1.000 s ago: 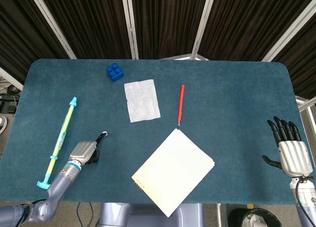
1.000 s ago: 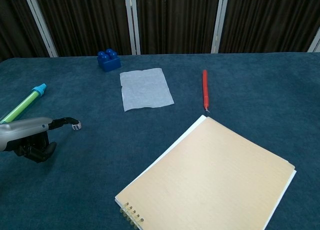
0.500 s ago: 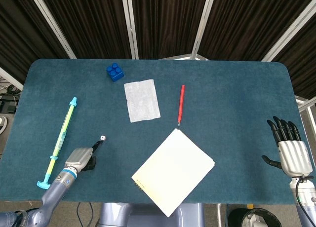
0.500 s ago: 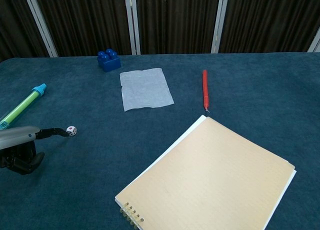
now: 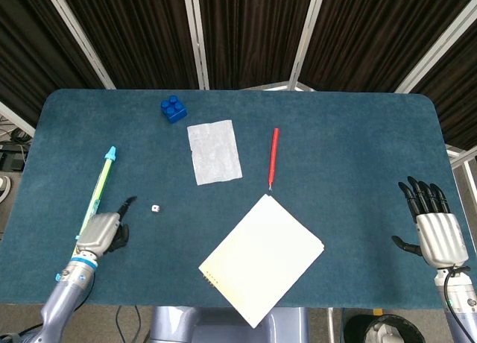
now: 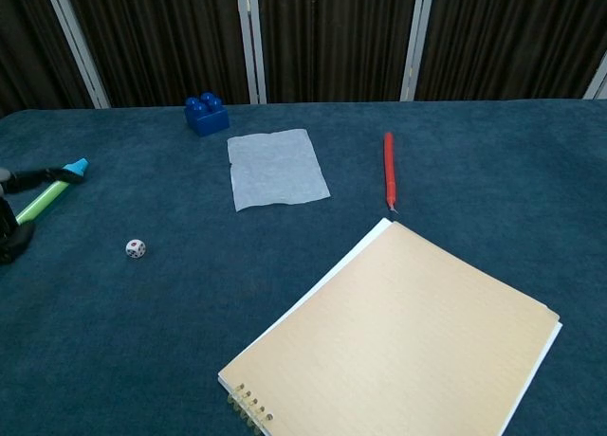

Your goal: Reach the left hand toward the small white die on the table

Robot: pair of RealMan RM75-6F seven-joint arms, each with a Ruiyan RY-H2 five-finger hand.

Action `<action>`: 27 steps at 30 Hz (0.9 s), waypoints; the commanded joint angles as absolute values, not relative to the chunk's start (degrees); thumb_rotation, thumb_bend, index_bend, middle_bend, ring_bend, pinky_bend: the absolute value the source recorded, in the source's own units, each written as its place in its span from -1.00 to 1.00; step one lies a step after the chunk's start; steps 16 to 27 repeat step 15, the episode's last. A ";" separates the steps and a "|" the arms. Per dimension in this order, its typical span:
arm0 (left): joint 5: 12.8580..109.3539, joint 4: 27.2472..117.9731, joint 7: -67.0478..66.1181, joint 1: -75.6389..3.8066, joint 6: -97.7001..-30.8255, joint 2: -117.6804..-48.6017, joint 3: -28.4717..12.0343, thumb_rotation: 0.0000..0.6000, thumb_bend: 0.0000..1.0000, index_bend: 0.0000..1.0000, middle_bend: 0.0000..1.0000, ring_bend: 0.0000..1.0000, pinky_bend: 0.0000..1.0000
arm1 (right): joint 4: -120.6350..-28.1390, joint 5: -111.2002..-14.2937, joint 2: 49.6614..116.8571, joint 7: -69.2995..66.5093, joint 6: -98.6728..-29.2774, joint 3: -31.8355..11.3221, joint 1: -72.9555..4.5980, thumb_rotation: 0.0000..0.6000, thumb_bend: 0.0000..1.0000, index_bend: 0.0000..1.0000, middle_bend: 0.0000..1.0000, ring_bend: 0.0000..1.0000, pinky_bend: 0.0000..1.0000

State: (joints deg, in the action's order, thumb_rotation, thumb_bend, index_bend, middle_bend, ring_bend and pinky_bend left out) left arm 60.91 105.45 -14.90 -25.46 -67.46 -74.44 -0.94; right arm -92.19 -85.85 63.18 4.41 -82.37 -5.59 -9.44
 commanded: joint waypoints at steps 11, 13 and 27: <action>76.97 101.56 -6.18 -14.00 -87.01 -64.42 -1.77 1.00 -1.00 -1.00 -1.00 -1.00 -1.00 | -92.04 -87.16 62.50 2.24 -83.76 -5.11 -8.77 1.00 -1.00 -1.00 -1.00 -1.00 -1.00; 76.84 101.23 -5.09 -13.58 -86.22 -64.04 -1.53 1.00 -1.00 -1.00 -1.00 -1.00 -1.00 | -91.69 -86.91 62.55 2.14 -83.76 -5.13 -8.67 1.00 -1.00 -1.00 -1.00 -1.00 -1.00; 76.54 101.10 -3.95 -13.52 -85.05 -63.72 -1.56 1.00 -1.00 -1.00 -1.00 -1.00 -1.00 | -91.37 -86.58 62.61 2.14 -83.75 -5.18 -8.56 1.00 -1.00 -1.00 -1.00 -1.00 -1.00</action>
